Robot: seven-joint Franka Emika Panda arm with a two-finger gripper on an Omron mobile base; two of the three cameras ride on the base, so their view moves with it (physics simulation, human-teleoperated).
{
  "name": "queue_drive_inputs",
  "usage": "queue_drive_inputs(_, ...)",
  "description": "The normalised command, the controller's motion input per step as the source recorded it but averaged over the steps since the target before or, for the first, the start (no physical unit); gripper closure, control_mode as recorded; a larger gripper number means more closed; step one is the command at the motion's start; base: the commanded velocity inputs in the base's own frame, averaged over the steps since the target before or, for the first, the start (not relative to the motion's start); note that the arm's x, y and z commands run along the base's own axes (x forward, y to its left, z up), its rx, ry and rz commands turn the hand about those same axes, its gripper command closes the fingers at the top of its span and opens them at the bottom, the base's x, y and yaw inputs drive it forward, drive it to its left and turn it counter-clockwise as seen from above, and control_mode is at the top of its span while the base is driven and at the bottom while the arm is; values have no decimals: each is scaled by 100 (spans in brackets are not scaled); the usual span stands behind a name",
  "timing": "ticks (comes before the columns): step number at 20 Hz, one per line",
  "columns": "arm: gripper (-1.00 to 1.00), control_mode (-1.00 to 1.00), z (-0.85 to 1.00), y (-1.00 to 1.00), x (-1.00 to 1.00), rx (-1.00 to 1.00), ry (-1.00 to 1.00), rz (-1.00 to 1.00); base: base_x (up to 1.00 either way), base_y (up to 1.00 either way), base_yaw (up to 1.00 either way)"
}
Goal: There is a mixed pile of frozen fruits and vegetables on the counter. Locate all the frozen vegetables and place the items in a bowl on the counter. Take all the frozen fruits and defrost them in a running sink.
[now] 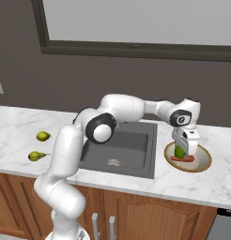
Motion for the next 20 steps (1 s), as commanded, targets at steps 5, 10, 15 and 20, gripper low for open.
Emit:
queue_drive_inputs(5, -100, -100, 4, 0, 0, 0, 0, 0, 0, 0, 0)
queue_drive_inputs(10, -100, -100, 27, 0, -7, -1, 0, 0, 0, 0, 0)
queue_drive_inputs(15, -100, -100, 36, 0, -11, 0, 0, 0, 0, 0, 0)
queue_drive_inputs(20, -100, -100, 10, 20, -21, 0, 2, 0, 0, 0, 0)
